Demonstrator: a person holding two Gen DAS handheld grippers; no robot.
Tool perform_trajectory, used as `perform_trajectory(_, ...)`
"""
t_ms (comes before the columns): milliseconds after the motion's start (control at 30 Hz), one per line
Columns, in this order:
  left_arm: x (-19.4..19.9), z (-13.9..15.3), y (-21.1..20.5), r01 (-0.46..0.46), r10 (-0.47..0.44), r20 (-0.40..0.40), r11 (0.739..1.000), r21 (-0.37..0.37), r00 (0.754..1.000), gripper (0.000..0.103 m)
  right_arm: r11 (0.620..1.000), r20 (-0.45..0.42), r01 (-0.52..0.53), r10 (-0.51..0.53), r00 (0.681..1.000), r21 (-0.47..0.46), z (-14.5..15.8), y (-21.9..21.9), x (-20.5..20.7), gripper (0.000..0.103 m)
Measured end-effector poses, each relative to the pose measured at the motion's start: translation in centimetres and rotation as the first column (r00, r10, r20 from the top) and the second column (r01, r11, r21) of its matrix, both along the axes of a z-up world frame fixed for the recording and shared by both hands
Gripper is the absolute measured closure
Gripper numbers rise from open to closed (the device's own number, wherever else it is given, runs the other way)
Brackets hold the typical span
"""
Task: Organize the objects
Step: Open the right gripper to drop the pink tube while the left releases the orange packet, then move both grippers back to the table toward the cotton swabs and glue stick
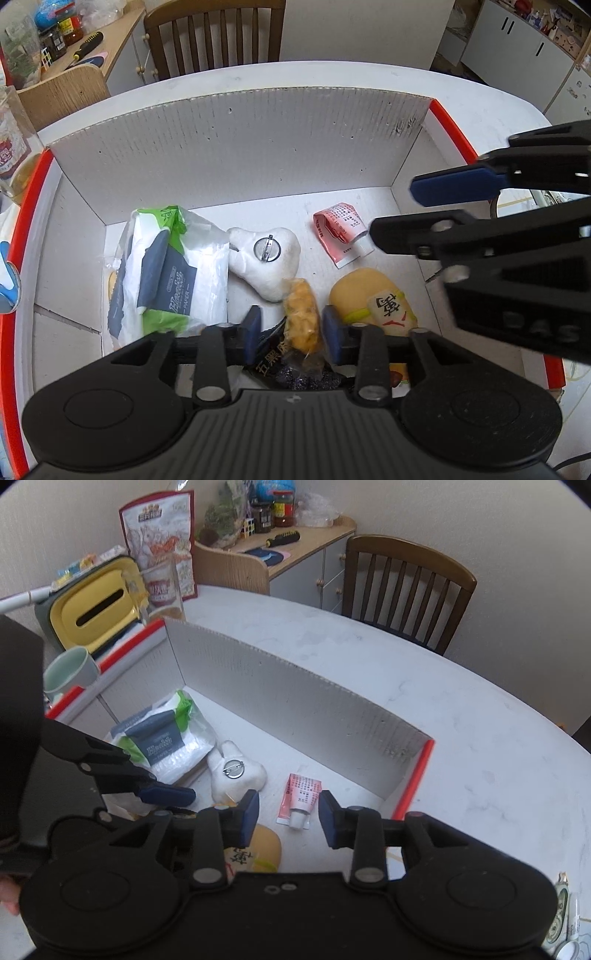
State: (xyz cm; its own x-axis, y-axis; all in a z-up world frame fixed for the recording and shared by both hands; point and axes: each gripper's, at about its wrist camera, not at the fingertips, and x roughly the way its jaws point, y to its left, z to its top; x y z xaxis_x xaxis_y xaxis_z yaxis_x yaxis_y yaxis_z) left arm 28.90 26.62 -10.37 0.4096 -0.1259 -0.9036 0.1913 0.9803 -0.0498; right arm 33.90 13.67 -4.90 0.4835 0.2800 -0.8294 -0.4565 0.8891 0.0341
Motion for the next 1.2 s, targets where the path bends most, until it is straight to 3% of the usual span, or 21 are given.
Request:
perform_trajectory(67, -0.1, 0.3, 0.0, -0.006, 0.006, 0.019, 1.0, 0.005, 1.0, 0.05, 1.0, 0.009, 0.0, 0.0, 1.0, 0.013, 0.4, -0.5, -0.5, 0.065)
perform_trajectory(100, -0.2, 0.5, 0.0, -0.009, 0.009, 0.025, 1.0, -0.003, 1.0, 0.049, 1.0, 0.014, 0.001, -0.001, 1.0, 0.018, 0.6, -0.7, -0.7, 0.064)
perform_trajectory(667, -3.4, 3.7, -0.9, -0.039, 0.043, 0.135, 0.999, -0.031, 0.99, 0.048, 0.993, 0.085, -0.007, -0.003, 0.996, 0.115, 4.8, -4.9, -5.9, 0.055)
perform_trajectory(767, -4.2, 4.7, -1.6, -0.04, 0.046, 0.165, 0.999, -0.037, 0.985, 0.048, 0.991, 0.096, -0.011, -0.002, 0.995, 0.132, 5.4, -5.7, -7.0, 0.047)
perform_trajectory(900, -5.5, 5.8, -3.0, -0.029, 0.036, 0.202, 0.999, -0.035, 0.979, 0.048, 0.989, 0.111, -0.018, 0.002, 0.994, 0.149, 5.8, -7.2, -8.5, 0.045)
perform_trajectory(1033, -6.8, 6.7, -4.7, -0.023, 0.033, 0.233, 0.999, -0.044, 0.972, 0.034, 0.986, 0.111, -0.001, -0.018, 0.994, 0.169, 6.0, -9.5, -9.9, 0.038)
perform_trajectory(1200, -8.0, 7.1, -7.3, -0.015, 0.03, 0.236, 0.998, -0.066, 0.971, 0.034, 0.984, 0.117, 0.022, -0.044, 0.992, 0.177, 6.0, -12.9, -11.6, 0.028)
